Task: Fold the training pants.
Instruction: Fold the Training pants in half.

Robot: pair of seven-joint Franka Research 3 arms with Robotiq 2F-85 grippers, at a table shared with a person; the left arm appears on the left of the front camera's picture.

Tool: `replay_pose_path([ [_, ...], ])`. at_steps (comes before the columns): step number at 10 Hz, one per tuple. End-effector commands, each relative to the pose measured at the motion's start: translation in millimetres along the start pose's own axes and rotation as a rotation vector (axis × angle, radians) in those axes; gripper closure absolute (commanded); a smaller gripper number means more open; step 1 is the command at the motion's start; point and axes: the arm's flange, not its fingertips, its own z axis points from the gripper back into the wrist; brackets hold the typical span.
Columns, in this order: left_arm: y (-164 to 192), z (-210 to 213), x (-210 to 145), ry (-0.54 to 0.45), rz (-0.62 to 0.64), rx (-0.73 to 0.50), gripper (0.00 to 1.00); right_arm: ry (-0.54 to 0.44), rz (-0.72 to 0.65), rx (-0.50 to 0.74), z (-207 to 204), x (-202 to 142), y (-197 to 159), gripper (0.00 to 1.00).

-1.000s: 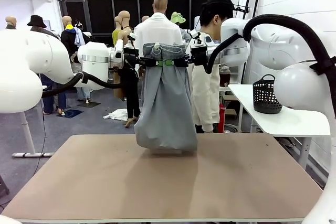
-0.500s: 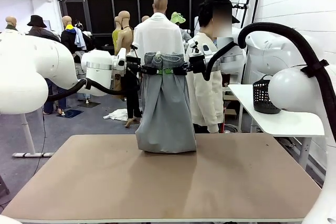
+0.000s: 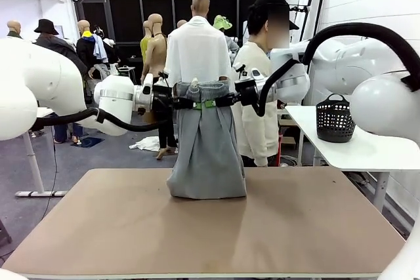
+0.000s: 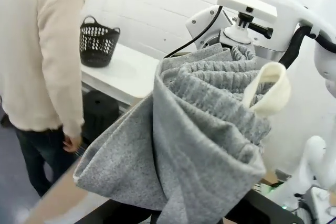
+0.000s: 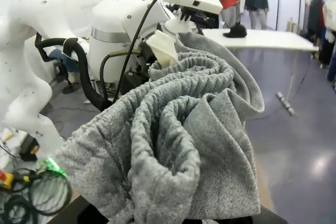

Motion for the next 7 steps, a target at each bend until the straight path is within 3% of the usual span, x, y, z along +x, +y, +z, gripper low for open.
replay_pose_path([
  [1,-26,16,-20,0.011,0.131,-0.053,1.00,-0.032,-0.145,0.004,4,-18,31,1.00],
  [4,-43,23,-47,0.030,0.216,-0.067,1.00,-0.023,-0.239,0.008,1,-53,42,1.00],
  [7,-34,15,-51,0.050,0.178,-0.058,1.00,-0.005,-0.200,0.013,-3,-52,34,1.00],
])
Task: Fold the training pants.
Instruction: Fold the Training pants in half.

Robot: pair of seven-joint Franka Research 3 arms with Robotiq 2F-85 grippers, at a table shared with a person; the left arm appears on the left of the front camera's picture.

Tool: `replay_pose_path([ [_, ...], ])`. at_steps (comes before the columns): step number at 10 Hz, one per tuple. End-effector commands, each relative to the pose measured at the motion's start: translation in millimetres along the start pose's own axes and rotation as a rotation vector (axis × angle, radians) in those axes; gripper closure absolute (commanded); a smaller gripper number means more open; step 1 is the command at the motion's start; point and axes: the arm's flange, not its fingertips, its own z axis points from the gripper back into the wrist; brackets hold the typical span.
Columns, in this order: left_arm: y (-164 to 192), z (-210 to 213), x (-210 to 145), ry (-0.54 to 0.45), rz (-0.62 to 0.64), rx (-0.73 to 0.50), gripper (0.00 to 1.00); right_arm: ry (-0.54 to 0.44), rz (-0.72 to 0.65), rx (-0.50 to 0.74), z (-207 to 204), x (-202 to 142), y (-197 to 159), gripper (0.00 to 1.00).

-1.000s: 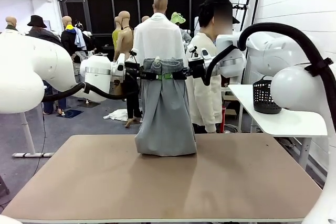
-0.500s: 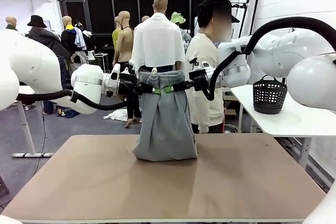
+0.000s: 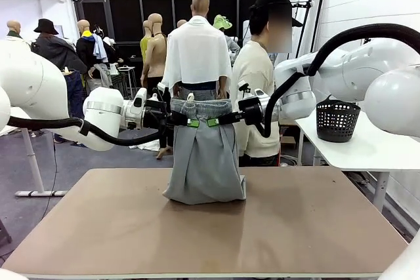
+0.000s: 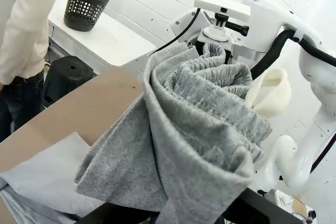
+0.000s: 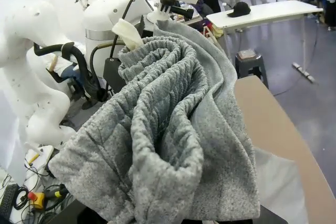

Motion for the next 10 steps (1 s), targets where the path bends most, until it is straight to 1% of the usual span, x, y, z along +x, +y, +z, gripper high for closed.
replay_pose_path([
  [1,0,1,6,0.000,-0.012,0.006,1.00,0.000,0.008,-0.002,1,4,0,1.00],
  [4,0,0,1,-0.001,-0.001,0.000,1.00,0.000,0.002,0.000,0,1,0,1.00],
  [6,-3,3,-25,-0.022,0.087,-0.003,1.00,-0.036,-0.066,0.005,2,-22,3,1.00],
  [8,-11,2,-49,0.006,0.202,-0.012,1.00,-0.047,-0.149,0.008,-1,-50,13,1.00],
  [9,-15,3,-57,0.012,0.242,-0.019,1.00,-0.054,-0.170,0.005,-1,-60,17,1.00],
  [10,-19,0,-70,0.034,0.290,-0.024,1.00,-0.063,-0.207,0.004,-2,-78,25,1.00],
])
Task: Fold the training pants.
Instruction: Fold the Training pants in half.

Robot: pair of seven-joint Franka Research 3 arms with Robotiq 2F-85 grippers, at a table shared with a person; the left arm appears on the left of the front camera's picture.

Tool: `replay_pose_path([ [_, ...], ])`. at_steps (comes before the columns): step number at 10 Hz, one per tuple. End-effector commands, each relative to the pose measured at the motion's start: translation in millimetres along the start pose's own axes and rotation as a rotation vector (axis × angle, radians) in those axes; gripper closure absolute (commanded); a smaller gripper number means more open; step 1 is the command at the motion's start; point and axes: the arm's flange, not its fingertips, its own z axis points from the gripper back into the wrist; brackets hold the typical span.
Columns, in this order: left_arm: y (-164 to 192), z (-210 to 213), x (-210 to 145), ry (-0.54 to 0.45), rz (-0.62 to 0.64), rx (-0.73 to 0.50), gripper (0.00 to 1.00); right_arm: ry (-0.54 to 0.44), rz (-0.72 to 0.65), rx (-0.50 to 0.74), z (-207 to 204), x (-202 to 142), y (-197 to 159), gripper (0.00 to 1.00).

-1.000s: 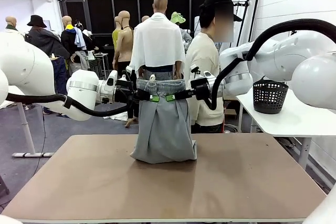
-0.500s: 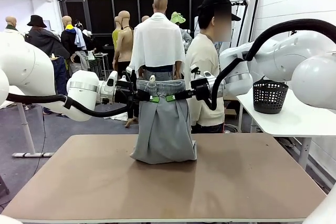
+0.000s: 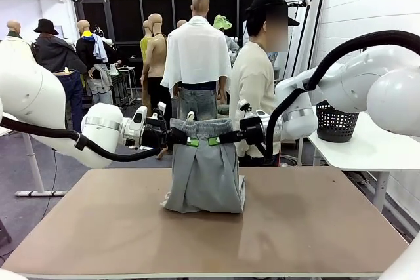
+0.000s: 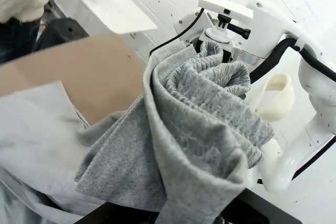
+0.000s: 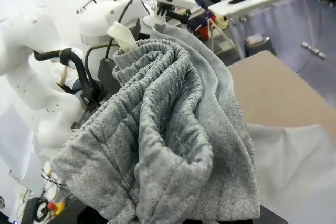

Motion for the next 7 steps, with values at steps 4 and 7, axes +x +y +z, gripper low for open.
replay_pose_path([
  [4,14,-13,-38,0.043,0.215,-0.077,1.00,-0.097,-0.179,-0.028,6,-62,5,1.00],
  [7,65,-10,-21,0.015,0.250,-0.068,1.00,-0.127,-0.241,-0.074,12,-64,-31,1.00],
])
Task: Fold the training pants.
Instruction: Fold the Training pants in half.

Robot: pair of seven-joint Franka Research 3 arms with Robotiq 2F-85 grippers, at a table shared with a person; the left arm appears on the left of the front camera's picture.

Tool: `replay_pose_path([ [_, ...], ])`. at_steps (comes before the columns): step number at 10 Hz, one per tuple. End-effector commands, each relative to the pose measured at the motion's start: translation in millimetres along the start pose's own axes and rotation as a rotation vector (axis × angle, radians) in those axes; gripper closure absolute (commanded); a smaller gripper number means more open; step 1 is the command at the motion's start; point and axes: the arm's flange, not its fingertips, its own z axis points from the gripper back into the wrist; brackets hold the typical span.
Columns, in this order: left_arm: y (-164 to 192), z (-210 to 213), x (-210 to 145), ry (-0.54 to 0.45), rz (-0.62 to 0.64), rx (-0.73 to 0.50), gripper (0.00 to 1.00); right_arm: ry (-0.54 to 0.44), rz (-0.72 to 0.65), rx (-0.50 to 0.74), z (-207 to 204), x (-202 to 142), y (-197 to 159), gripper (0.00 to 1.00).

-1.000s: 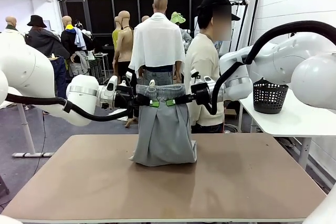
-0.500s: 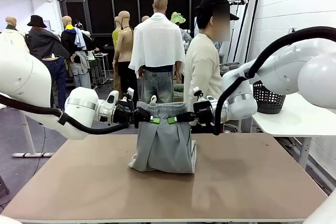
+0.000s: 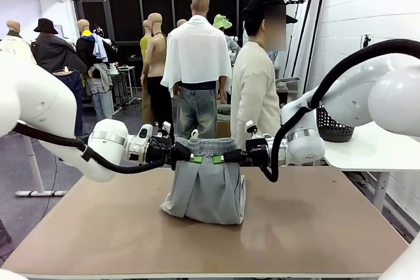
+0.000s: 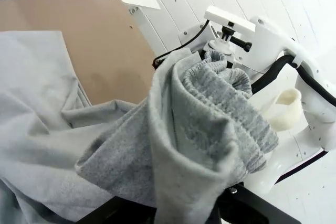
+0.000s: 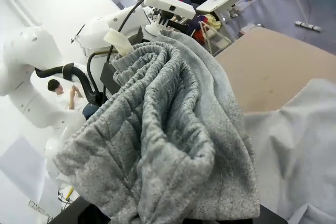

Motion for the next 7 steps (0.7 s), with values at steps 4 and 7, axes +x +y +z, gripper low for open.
replay_pose_path([
  [4,49,16,39,-0.031,0.057,-0.003,1.00,-0.054,-0.111,-0.100,13,10,-50,1.00],
  [7,45,-3,29,-0.019,0.030,-0.007,1.00,-0.026,-0.073,-0.051,0,7,-41,1.00],
])
